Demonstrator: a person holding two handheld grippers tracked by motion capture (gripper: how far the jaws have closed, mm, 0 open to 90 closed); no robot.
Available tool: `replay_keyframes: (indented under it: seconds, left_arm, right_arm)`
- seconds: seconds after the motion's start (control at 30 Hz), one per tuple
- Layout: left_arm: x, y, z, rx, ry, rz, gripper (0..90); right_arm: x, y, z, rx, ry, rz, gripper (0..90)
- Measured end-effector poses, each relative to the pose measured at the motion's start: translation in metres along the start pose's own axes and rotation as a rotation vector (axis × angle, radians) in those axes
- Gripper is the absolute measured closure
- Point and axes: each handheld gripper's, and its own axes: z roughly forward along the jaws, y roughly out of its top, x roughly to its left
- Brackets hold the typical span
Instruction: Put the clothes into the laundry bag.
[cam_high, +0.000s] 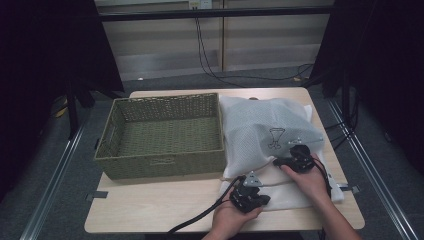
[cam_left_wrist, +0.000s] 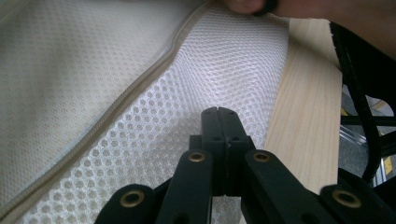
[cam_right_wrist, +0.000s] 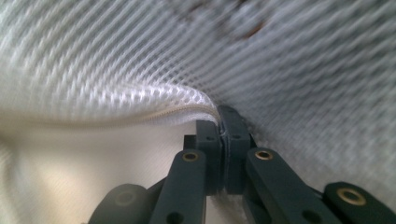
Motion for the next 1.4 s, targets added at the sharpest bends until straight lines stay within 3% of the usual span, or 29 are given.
replay_keyframes:
  seconds: [0.07,0.13,0.2,0.23,0.27,0.33,0.4,0.5,0.6,0.63,0.7,0.83,0.87,0.93,1.03,1.13,1.2,1.23,1.27,1.33,1.4]
  left_arm:
    - [0.001,0.000,0.001,-0.015,-0.007,-0.006,90.0]
    - [0.001,-0.001,-0.001,-0.023,0.016,-0.029,90.0]
    - [0.002,-0.001,-0.004,-0.046,0.005,-0.019,89.7]
    - [0.003,-0.002,-0.006,-0.068,-0.003,-0.021,78.1]
    - [0.004,-0.003,-0.010,-0.100,-0.004,-0.029,73.2]
    - [0.005,-0.005,-0.020,-0.155,-0.006,-0.040,70.2]
    - [0.004,-0.007,-0.031,-0.164,0.094,-0.025,68.6]
    - [0.008,-0.009,-0.053,-0.222,0.111,-0.037,64.9]
    - [0.010,-0.012,-0.074,-0.255,0.187,0.009,61.0]
    - [0.014,-0.014,-0.082,-0.266,0.223,0.014,60.0]
    - [0.023,-0.018,-0.088,-0.275,0.267,-0.023,57.5]
    - [0.039,-0.026,-0.087,-0.281,0.285,-0.096,55.3]
    - [0.042,-0.026,-0.085,-0.265,0.291,-0.094,55.0]
    - [0.045,-0.025,-0.082,-0.234,0.332,-0.091,56.4]
    - [0.048,-0.024,-0.087,-0.249,0.354,-0.116,57.3]
    - [0.041,-0.030,-0.097,-0.301,0.433,-0.074,54.1]
    - [0.041,-0.035,-0.103,-0.333,0.467,-0.079,54.7]
    - [0.046,-0.035,-0.103,-0.316,0.445,-0.110,54.1]
    - [0.056,-0.034,-0.099,-0.286,0.382,-0.168,53.2]
    - [0.066,-0.035,-0.092,-0.247,0.297,-0.225,51.3]
    - [0.068,-0.034,-0.087,-0.229,0.260,-0.227,56.4]
  right_arm:
    - [0.000,0.003,0.003,-0.006,-0.018,0.003,88.5]
    - [0.005,0.003,0.002,-0.006,-0.041,-0.044,88.3]
    - [0.010,-0.002,-0.003,-0.005,-0.045,-0.071,87.7]
    - [0.014,-0.006,-0.008,-0.015,-0.034,-0.084,87.1]
    - [0.016,-0.008,-0.012,-0.019,-0.029,-0.100,86.6]
    - [0.021,-0.015,-0.023,-0.037,-0.035,-0.136,85.0]
    - [0.022,-0.020,-0.033,-0.062,-0.027,-0.146,77.9]
    - [0.022,-0.031,-0.051,-0.128,-0.024,-0.160,58.4]
    - [0.016,-0.041,-0.073,-0.195,-0.028,-0.123,49.7]
    - [0.012,-0.043,-0.081,-0.208,-0.047,-0.117,47.0]
    - [0.001,-0.049,-0.096,-0.237,-0.113,-0.101,43.1]
    - [-0.024,-0.060,-0.103,-0.222,-0.311,-0.047,32.7]
    - [-0.032,-0.062,-0.102,-0.213,-0.348,-0.022,30.9]
    - [-0.049,-0.066,-0.097,-0.170,-0.366,0.080,29.8]
    - [-0.057,-0.071,-0.089,-0.105,-0.348,0.139,41.5]
    - [-0.055,-0.070,-0.088,-0.102,-0.326,0.108,56.9]
    - [-0.056,-0.070,-0.089,-0.102,-0.319,0.110,67.6]
    - [-0.057,-0.071,-0.090,-0.101,-0.309,0.118,73.0]
    - [-0.059,-0.071,-0.090,-0.103,-0.295,0.122,76.3]
    - [-0.061,-0.072,-0.091,-0.103,-0.279,0.133,81.8]
    - [-0.060,-0.071,-0.092,-0.101,-0.283,0.109,85.2]
